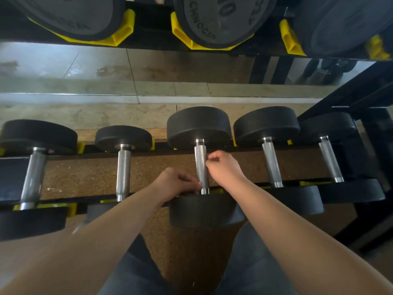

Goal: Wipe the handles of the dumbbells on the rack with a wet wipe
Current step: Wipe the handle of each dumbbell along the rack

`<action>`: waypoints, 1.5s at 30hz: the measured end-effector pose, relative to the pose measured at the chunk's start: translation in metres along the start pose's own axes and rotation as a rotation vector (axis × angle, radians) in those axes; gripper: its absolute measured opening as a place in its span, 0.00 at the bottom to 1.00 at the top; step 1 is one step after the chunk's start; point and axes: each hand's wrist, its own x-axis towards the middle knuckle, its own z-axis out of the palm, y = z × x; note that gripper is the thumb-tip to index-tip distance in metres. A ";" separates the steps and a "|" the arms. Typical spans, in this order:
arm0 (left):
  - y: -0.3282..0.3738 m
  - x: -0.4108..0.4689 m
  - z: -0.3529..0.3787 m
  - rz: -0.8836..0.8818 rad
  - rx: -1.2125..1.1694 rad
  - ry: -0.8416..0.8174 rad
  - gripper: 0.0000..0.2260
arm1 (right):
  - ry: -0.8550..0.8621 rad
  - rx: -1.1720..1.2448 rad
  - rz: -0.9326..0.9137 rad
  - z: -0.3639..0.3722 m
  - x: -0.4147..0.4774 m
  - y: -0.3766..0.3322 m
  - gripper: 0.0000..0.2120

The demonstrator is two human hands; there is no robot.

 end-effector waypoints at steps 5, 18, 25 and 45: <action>0.026 0.029 0.005 0.166 -0.211 0.310 0.03 | 0.018 0.014 -0.015 0.000 0.001 0.002 0.13; 0.018 0.024 0.004 0.297 0.179 0.268 0.03 | 0.025 0.099 -0.005 -0.001 0.001 0.004 0.11; 0.017 0.012 0.008 0.043 0.022 0.221 0.03 | 0.026 0.125 -0.007 -0.002 0.002 0.006 0.11; 0.004 0.039 0.002 -0.140 -0.410 -0.074 0.10 | 0.012 0.214 0.075 -0.001 0.003 0.006 0.09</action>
